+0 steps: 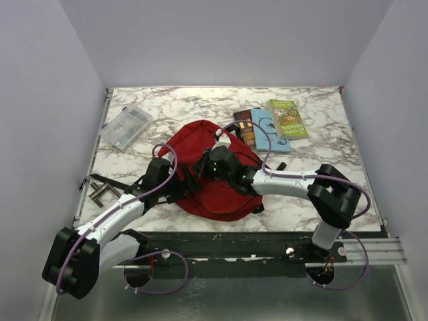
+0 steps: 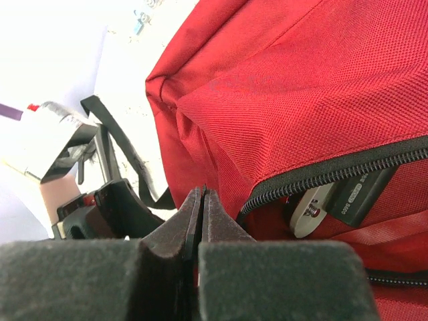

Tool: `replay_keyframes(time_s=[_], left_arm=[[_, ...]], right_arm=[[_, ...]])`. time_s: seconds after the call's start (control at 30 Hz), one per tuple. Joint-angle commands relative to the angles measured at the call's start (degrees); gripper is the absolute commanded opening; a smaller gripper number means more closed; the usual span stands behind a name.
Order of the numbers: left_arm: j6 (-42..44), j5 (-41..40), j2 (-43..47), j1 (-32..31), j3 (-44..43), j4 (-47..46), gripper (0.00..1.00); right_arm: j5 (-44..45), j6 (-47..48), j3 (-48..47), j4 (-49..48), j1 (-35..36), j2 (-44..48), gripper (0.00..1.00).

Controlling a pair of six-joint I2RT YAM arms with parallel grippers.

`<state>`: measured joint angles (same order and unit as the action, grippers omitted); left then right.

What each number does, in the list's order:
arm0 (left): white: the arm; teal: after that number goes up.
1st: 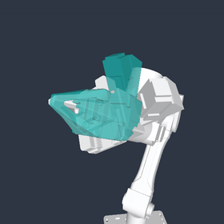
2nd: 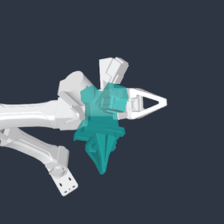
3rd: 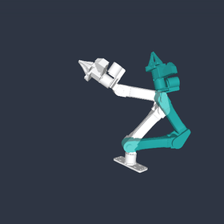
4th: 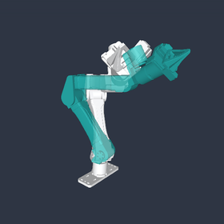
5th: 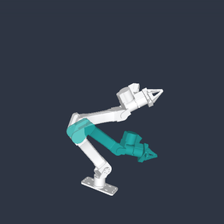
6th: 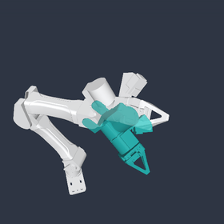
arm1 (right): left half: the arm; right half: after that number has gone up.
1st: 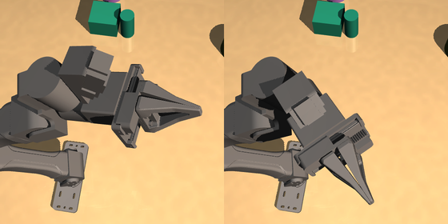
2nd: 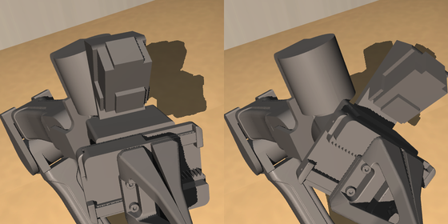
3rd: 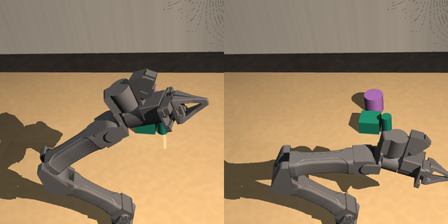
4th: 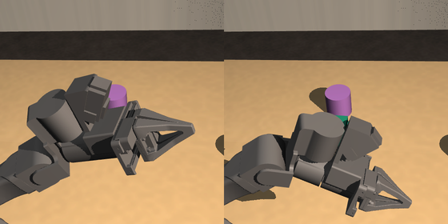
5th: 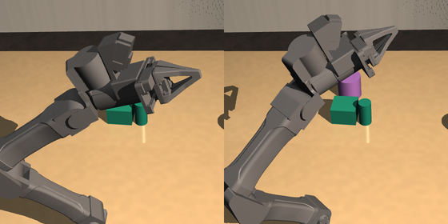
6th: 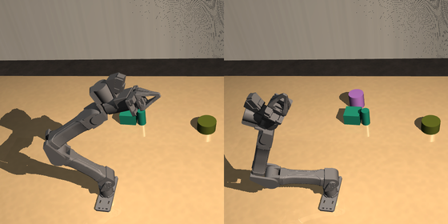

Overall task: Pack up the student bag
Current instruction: Zip the student bag at the center of the board.

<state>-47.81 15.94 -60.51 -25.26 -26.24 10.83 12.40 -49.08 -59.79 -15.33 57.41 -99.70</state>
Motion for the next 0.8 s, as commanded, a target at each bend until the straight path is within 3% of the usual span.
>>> replay_keyframes(time_s=[0.0, 0.23, 0.33, 0.4, 0.5, 0.63, 0.67, 0.77], left_arm=[[-0.2, 1.3, 3.4, -0.2, 1.9, -0.9, 0.88], [1.1, 0.3, -4.4, -0.2, -3.3, -2.7, 0.82], [1.0, -0.7, -8.1, 0.3, -5.1, -2.9, 0.72], [0.1, -1.0, -9.3, 1.0, -4.7, -3.2, 0.60], [-0.7, -1.1, -9.8, 2.4, -3.1, -3.6, 0.29], [-0.6, -0.4, -8.9, 4.2, -0.1, -3.7, 0.05], [-0.5, -0.1, -8.6, 4.6, 0.5, -3.7, 0.00], [-0.1, 0.4, -7.8, 5.5, 2.2, -3.5, 0.00]], right_arm=[[0.7, -1.3, -1.7, -2.8, 0.2, 2.2, 0.01], [-0.8, -2.1, -1.2, -3.6, 0.2, 2.1, 0.01], [-0.5, -1.7, -1.7, -2.5, 0.2, 1.8, 0.01], [1.3, -1.2, -1.5, -1.7, 0.2, 2.3, 0.01], [5.1, 0.9, 0.0, -1.5, -0.5, 3.9, 0.00], [-0.5, 3.1, 0.8, -0.3, -6.6, 6.4, 0.00], [-1.9, 3.6, 1.5, -0.9, -8.4, 6.8, 0.00], [-4.4, 5.7, 1.8, -0.9, -13.3, 7.6, 0.00]])
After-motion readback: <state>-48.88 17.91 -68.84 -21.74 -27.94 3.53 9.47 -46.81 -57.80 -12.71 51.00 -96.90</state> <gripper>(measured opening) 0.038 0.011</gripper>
